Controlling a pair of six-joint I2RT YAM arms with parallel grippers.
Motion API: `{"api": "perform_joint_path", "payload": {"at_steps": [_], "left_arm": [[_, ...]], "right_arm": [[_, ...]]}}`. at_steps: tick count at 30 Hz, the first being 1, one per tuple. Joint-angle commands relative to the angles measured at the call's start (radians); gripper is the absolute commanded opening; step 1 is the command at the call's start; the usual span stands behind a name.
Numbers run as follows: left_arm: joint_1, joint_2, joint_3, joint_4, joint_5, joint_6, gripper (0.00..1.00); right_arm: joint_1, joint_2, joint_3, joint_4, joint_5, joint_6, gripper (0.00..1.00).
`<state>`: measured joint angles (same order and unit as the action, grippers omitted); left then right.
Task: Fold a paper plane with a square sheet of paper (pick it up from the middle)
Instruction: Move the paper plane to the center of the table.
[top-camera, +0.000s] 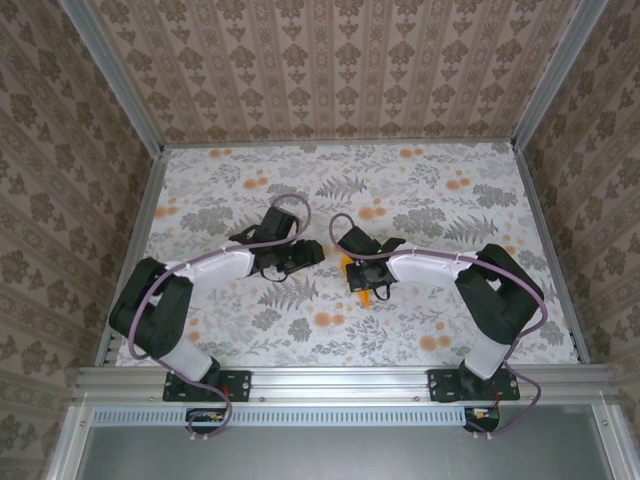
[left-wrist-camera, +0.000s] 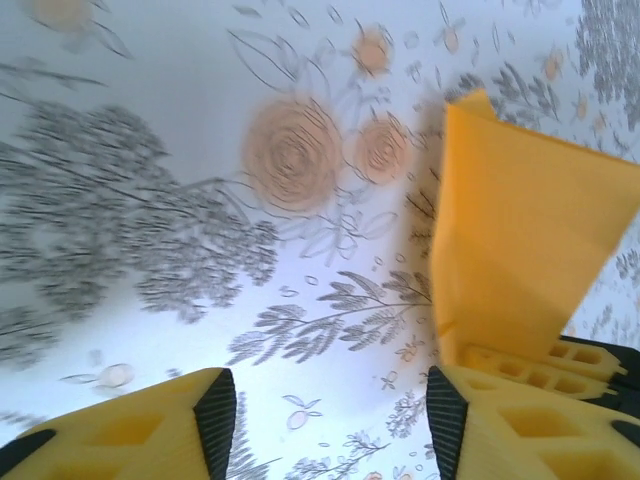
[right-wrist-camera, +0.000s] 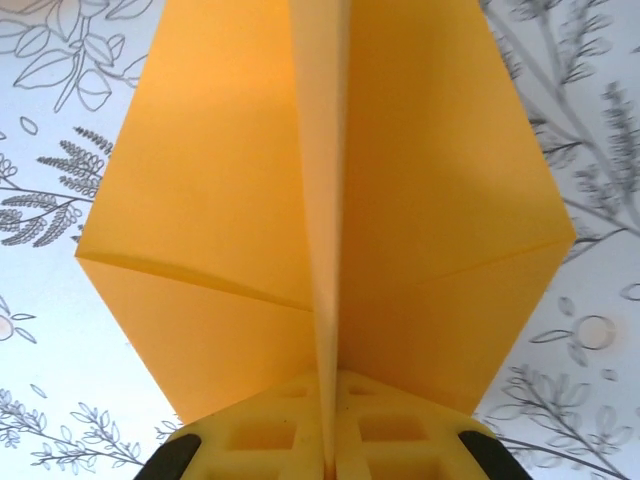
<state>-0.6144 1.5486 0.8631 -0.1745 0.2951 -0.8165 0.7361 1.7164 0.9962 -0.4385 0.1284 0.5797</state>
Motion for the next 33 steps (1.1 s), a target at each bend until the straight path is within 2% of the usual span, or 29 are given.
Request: {"api": "perform_joint_path", "payload": {"at_steps": [1, 5, 9, 20, 25, 29, 33], "left_arm": [[0.019, -0.046, -0.029, -0.115, -0.116, 0.023, 0.64], [0.031, -0.086, -0.054, -0.147, -0.188, 0.022, 0.78], [0.042, -0.120, -0.075, -0.158, -0.225, 0.021, 0.87], [0.062, -0.137, -0.092, -0.171, -0.237, 0.015, 1.00], [0.077, -0.139, -0.092, -0.190, -0.246, 0.020, 1.00], [0.097, -0.151, -0.092, -0.205, -0.253, 0.024, 1.00], [0.121, -0.179, -0.097, -0.217, -0.261, 0.033, 1.00]], "right_arm": [[0.002, -0.003, 0.023, -0.059, 0.077, -0.011, 0.09], [0.003, 0.036, 0.022, -0.033, 0.080, 0.015, 0.12], [0.003, 0.061, 0.011, -0.003, 0.076, 0.042, 0.16], [0.015, 0.107, -0.117, 0.153, 0.094, 0.113, 0.16], [0.015, 0.081, -0.116, 0.175, 0.146, 0.092, 0.12], [0.005, 0.057, 0.009, 0.131, 0.186, 0.039, 0.10], [-0.022, 0.115, 0.134, 0.127, 0.183, -0.005, 0.09]]}}
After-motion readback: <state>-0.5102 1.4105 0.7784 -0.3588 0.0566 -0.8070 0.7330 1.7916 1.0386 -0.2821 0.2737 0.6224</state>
